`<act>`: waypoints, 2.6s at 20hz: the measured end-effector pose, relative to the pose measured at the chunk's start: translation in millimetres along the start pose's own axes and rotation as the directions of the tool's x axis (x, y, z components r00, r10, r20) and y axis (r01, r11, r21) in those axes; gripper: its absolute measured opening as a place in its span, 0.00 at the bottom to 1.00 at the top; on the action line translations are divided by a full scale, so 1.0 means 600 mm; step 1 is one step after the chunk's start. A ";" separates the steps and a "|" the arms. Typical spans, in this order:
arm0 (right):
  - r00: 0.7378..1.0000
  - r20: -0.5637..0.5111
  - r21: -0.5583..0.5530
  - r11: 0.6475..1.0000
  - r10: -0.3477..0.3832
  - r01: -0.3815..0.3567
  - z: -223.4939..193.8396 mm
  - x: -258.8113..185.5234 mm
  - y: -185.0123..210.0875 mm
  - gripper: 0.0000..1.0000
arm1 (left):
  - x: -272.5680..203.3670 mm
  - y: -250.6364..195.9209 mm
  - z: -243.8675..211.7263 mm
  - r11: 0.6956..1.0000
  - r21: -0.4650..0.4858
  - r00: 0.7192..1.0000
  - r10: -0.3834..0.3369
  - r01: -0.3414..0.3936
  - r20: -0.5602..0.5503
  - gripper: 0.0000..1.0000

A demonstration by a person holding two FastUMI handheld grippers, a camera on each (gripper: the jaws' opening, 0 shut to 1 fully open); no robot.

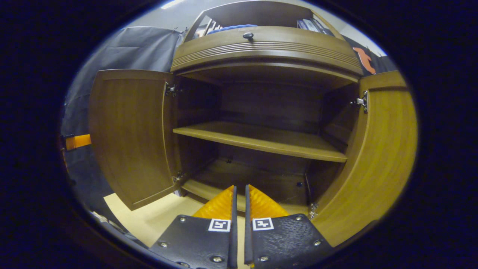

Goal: Open the right door of the double-door shoe cabinet with the right hand, and open the left door with the left hand.

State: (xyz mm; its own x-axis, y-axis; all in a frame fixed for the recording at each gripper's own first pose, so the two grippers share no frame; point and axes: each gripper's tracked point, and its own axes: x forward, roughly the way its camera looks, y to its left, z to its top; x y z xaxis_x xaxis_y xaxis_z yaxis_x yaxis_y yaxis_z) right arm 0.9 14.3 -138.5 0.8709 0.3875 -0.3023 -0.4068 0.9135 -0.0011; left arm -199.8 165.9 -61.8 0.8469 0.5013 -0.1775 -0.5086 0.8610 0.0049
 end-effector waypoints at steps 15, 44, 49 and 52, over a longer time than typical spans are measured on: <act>0.994 0.056 0.000 0.995 -0.098 0.098 0.034 -0.065 -0.103 0.03 | -0.031 -0.226 0.187 0.981 0.119 0.949 -0.181 0.155 0.257 0.19; 0.829 0.199 0.142 0.852 -0.523 0.504 0.132 -0.279 -0.140 0.98 | 0.025 -0.566 0.082 0.687 0.090 0.684 -0.727 0.721 0.069 0.94; 0.819 0.202 0.112 0.843 -0.538 0.526 0.132 -0.275 -0.136 0.99 | 0.038 -0.566 0.079 0.680 0.093 0.677 -0.733 0.728 0.059 0.94; 0.815 0.200 0.115 0.839 -0.544 0.532 0.131 -0.272 -0.135 0.99 | 0.046 -0.568 0.080 0.675 0.101 0.673 -0.737 0.731 0.058 0.96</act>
State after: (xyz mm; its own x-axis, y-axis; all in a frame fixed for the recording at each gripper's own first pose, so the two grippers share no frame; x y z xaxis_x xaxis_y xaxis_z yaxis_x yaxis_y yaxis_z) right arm -86.7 -113.2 -14.3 0.9862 -0.1560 -0.0554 0.1532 0.9868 -0.0524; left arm 4.4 -109.6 -21.2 0.9540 -0.2925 -0.0661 0.2913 0.9562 -0.0272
